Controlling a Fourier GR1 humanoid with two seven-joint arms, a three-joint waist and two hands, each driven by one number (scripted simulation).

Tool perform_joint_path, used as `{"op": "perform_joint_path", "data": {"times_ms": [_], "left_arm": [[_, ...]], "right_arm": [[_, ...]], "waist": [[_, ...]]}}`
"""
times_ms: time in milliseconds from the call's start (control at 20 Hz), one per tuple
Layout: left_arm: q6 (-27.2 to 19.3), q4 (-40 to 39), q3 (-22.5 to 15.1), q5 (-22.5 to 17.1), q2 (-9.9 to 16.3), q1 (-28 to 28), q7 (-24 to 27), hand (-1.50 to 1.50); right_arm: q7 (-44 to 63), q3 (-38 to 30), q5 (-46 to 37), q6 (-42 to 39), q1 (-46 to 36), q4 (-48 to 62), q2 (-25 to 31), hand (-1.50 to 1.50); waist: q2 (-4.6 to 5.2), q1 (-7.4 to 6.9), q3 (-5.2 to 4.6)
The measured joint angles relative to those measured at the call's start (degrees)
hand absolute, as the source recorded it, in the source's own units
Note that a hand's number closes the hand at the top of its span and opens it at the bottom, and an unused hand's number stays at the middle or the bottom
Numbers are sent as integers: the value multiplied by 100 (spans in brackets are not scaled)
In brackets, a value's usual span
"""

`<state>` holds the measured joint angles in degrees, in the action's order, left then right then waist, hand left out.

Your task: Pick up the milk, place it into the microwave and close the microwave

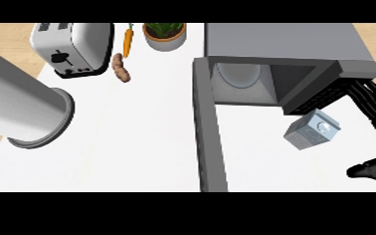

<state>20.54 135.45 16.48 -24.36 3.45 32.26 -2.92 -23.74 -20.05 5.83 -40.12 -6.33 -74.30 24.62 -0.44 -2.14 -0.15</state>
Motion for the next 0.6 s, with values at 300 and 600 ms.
{"op": "perform_joint_path", "data": {"times_ms": [300,600], "left_arm": [[243,-45,142,-144,-15,218,132,-150],[496,-67,221,-262,-36,439,299,-150]], "right_arm": [[-890,262,-735,573,-2,949,111,-150],[-1839,615,-1300,1287,-113,1744,222,-150]], "waist": [[-9,-31,-10],[-35,-87,-40]]}}
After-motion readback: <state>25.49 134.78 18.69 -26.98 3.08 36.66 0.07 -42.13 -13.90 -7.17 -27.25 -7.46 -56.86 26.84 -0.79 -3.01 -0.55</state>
